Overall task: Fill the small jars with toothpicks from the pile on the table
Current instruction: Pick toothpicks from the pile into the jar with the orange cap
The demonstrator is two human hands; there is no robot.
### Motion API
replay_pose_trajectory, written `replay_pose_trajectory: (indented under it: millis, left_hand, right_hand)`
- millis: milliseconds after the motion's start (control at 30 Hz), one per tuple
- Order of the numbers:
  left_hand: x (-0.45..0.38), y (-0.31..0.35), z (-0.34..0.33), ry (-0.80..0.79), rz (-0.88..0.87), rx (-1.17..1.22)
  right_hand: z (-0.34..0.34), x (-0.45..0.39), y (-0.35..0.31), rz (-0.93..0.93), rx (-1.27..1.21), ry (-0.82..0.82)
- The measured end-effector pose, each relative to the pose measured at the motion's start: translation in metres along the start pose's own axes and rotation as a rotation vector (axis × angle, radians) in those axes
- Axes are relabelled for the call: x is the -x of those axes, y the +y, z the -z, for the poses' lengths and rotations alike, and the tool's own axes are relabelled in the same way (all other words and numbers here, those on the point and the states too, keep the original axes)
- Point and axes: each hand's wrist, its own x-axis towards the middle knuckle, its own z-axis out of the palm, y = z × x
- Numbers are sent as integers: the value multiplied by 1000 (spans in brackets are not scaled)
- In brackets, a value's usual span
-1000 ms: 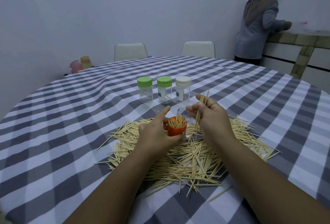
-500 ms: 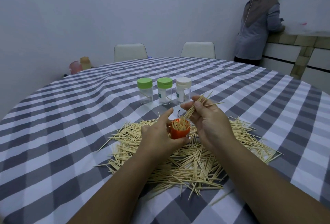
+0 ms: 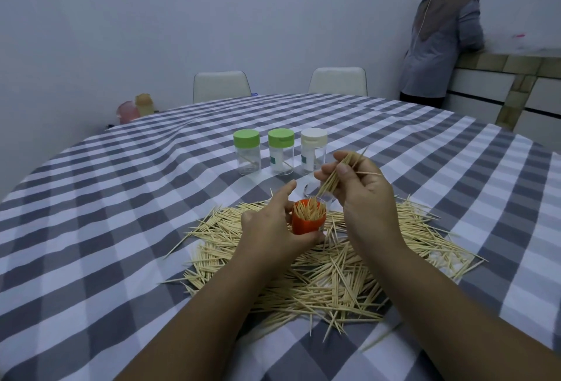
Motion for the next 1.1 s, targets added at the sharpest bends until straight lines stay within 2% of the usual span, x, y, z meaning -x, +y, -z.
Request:
replay_pose_trajectory:
  millis: [133, 300, 633, 833, 1100]
  left_hand:
    - [0, 1, 1, -6, -9, 6]
    - [-1, -2, 0, -6, 5, -3]
    - [-1, 0, 0, 9, -4, 4]
    - [-3, -4, -2, -6, 1, 8]
    - [2, 2, 2, -104, -103, 42]
  right_hand:
    - [-1, 0, 1, -101, 35, -48]
    - [-1, 1, 2, -234, 214, -116]
    - [1, 2, -3, -426, 300, -237]
    - [2, 2, -1, -429, 380, -351]
    - [-2, 7, -8, -262, 403, -305]
